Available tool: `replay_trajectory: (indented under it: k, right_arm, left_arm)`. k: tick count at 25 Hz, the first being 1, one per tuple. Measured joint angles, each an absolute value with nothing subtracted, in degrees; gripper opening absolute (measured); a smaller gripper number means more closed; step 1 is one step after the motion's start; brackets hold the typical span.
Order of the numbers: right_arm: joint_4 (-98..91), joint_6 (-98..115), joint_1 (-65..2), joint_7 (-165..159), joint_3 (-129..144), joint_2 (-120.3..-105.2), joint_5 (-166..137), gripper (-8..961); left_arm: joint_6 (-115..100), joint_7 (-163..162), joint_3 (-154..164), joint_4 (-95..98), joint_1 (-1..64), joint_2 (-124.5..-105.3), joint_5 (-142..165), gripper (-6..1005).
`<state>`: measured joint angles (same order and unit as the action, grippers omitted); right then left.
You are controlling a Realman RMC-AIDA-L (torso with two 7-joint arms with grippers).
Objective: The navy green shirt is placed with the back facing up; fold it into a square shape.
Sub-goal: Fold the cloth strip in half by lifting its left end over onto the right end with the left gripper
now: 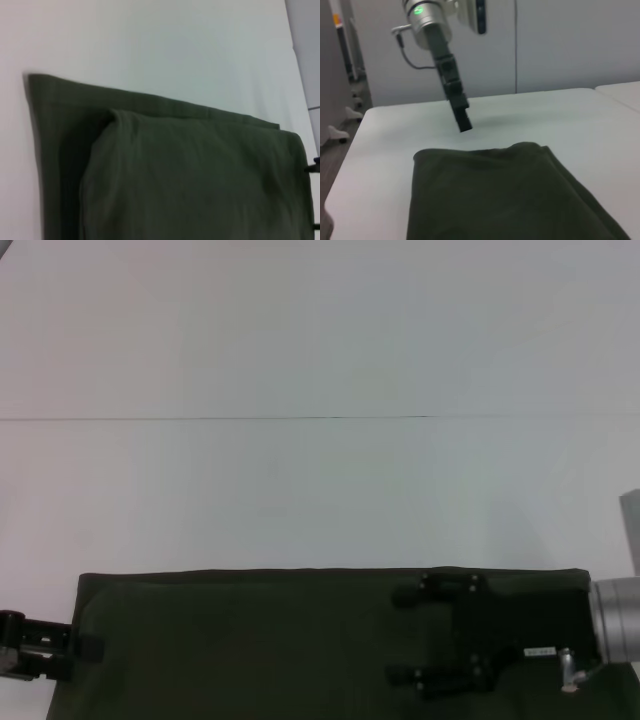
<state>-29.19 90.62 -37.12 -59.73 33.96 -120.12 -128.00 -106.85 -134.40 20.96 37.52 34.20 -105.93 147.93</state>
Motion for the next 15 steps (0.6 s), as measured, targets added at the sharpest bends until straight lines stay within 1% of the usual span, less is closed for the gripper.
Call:
replay_trajectory:
  k: [10, 15]
  right_arm:
    - [-24.0, 86.0, -38.2, -51.7, 37.0, -120.31, -127.4, 905]
    - [-23.0, 84.5, -38.5, -51.4, 37.0, -120.32, -127.4, 905]
  left_arm:
    - [-103.7, -134.8, 21.5, 36.9, 34.3, -106.01, 148.4, 779]
    - [-102.3, -133.1, 23.7, 36.4, 34.2, -106.75, 148.5, 780]
